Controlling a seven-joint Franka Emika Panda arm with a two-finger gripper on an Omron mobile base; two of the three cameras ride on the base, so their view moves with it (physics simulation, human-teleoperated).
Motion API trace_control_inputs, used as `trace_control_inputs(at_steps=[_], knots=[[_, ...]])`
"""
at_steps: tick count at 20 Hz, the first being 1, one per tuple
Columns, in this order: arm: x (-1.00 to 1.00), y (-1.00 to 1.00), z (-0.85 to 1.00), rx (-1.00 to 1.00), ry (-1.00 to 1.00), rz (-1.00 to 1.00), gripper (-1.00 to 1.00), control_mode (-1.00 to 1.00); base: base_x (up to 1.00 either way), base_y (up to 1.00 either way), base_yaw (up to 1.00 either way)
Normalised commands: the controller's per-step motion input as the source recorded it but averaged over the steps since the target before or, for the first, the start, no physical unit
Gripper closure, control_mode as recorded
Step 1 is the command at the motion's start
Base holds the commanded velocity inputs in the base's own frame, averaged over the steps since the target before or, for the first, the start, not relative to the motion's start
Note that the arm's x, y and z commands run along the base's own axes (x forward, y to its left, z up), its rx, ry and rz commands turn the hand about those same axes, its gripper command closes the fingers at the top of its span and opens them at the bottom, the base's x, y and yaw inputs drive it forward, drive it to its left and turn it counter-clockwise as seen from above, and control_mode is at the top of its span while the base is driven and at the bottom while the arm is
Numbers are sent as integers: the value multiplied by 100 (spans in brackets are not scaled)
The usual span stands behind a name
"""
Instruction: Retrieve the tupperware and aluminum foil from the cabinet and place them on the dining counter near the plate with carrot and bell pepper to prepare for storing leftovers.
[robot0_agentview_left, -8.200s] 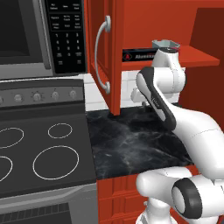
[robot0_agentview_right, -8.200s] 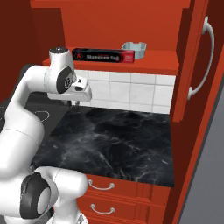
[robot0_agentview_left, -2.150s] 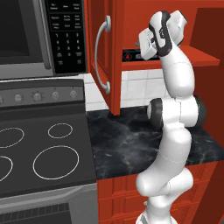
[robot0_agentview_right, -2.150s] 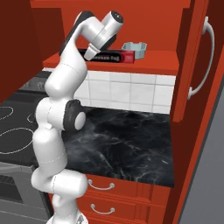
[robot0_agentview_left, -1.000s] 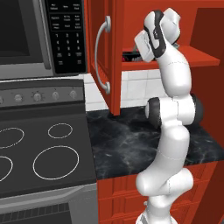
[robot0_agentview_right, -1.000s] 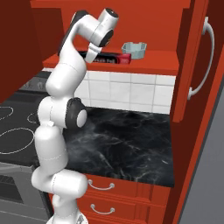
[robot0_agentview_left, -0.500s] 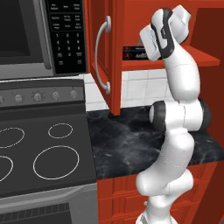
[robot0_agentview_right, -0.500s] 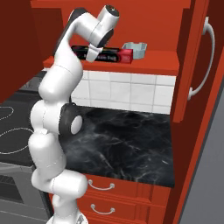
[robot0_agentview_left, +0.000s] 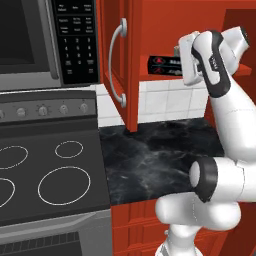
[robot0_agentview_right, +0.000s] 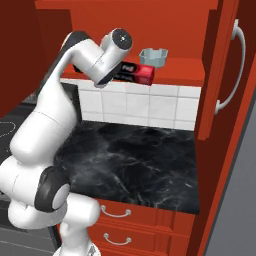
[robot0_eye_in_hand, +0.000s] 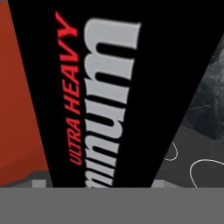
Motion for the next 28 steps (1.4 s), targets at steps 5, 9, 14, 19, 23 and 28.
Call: trace_control_inputs(at_steps=[5, 9, 14, 19, 23, 28], knots=[[-100, 0, 3, 0, 1, 0, 100, -100, 0, 0, 0], [-100, 0, 0, -1, 5, 0, 100, -100, 0, 0, 0], [-98, -6, 0, 0, 8, 0, 100, -100, 0, 0, 0], [-73, -4, 0, -1, 14, 0, 100, -100, 0, 0, 0], [-16, 0, 0, -1, 4, 0, 100, 100, -59, 0, 0], [0, 0, 0, 0, 0, 0, 100, 100, -100, 0, 4]])
